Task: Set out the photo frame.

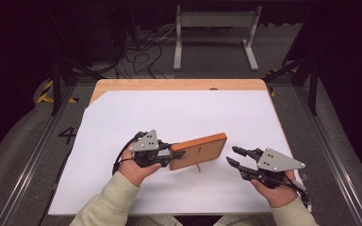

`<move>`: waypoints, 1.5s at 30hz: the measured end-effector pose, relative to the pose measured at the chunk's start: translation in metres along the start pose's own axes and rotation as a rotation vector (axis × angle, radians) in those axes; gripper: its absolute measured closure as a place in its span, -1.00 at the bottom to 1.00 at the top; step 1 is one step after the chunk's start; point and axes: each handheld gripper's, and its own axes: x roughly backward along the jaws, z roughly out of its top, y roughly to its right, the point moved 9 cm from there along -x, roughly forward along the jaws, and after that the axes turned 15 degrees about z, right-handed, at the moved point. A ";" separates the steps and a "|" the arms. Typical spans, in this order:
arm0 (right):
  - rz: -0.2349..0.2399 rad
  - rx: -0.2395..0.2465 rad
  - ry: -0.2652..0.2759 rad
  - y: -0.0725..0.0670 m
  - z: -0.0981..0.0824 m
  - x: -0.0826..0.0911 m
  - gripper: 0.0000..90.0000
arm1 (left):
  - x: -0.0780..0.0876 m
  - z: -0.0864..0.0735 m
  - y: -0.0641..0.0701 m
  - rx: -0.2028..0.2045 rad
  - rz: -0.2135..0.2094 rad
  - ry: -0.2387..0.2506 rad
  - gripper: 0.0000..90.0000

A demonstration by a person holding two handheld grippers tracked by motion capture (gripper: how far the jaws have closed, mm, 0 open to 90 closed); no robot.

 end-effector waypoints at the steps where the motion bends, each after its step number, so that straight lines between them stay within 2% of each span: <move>1: 0.003 -0.001 -0.003 0.000 -0.001 -0.001 0.34 | -0.002 -0.004 -0.003 -0.002 0.015 -0.014 0.54; 3: 0.005 -0.003 -0.007 -0.001 -0.002 -0.002 0.32 | -0.002 -0.007 -0.007 0.042 0.001 -0.002 0.54; 5: 0.008 -0.001 -0.010 -0.002 -0.002 -0.003 0.31 | -0.002 -0.010 -0.008 0.058 -0.007 -0.012 0.54; 9: 0.007 -0.003 -0.011 -0.001 -0.002 -0.003 0.29 | 0.000 -0.015 -0.005 0.043 -0.022 -0.039 0.54; 10: 0.006 -0.003 -0.012 -0.001 -0.002 -0.003 0.28 | 0.000 -0.018 -0.002 0.041 -0.030 -0.067 0.53; 12: 0.004 -0.004 -0.012 0.000 -0.003 -0.003 0.25 | 0.000 -0.021 0.000 0.030 -0.034 -0.092 0.53; 17: 0.003 -0.008 -0.021 0.000 -0.004 -0.006 0.18 | 0.001 -0.022 0.005 0.051 -0.073 -0.100 0.48; 20: 0.006 -0.012 -0.020 0.001 -0.005 -0.006 0.17 | 0.003 -0.023 0.014 0.083 -0.130 -0.120 0.40; 22: 0.005 -0.016 -0.018 0.002 -0.004 -0.006 0.16 | 0.003 -0.024 0.016 0.086 -0.133 -0.127 0.32; 24: 0.004 -0.018 -0.016 0.004 -0.004 -0.006 0.15 | 0.005 -0.025 0.023 0.100 -0.153 -0.143 0.26; 27: 0.005 -0.019 -0.009 0.004 -0.002 -0.005 0.14 | 0.006 -0.027 0.032 0.098 -0.191 -0.171 0.10; 28: 0.002 -0.017 -0.005 0.005 -0.001 -0.005 0.13 | 0.007 -0.030 0.036 0.083 -0.204 -0.188 0.02; 30: 0.003 -0.020 -0.002 0.004 0.000 -0.004 0.12 | 0.007 -0.031 0.038 0.069 -0.196 -0.197 -0.06; 34: 0.007 -0.019 -0.001 0.004 0.000 -0.005 0.11 | 0.010 -0.031 0.036 0.103 -0.208 -0.204 -0.07; 37: 0.006 -0.022 0.000 0.005 0.000 -0.005 0.11 | 0.013 -0.031 0.034 0.120 -0.199 -0.205 -0.24; 39: 0.000 -0.026 -0.001 0.006 -0.001 -0.004 0.11 | 0.018 -0.029 0.033 0.125 -0.199 -0.194 -0.33; 43: -0.017 -0.051 -0.010 0.011 -0.005 0.000 0.16 | 0.031 -0.031 0.027 0.130 -0.172 -0.182 -0.36; 45: -0.025 -0.066 -0.014 0.014 -0.007 0.003 0.22 | 0.039 -0.033 0.023 0.146 -0.161 -0.176 -0.36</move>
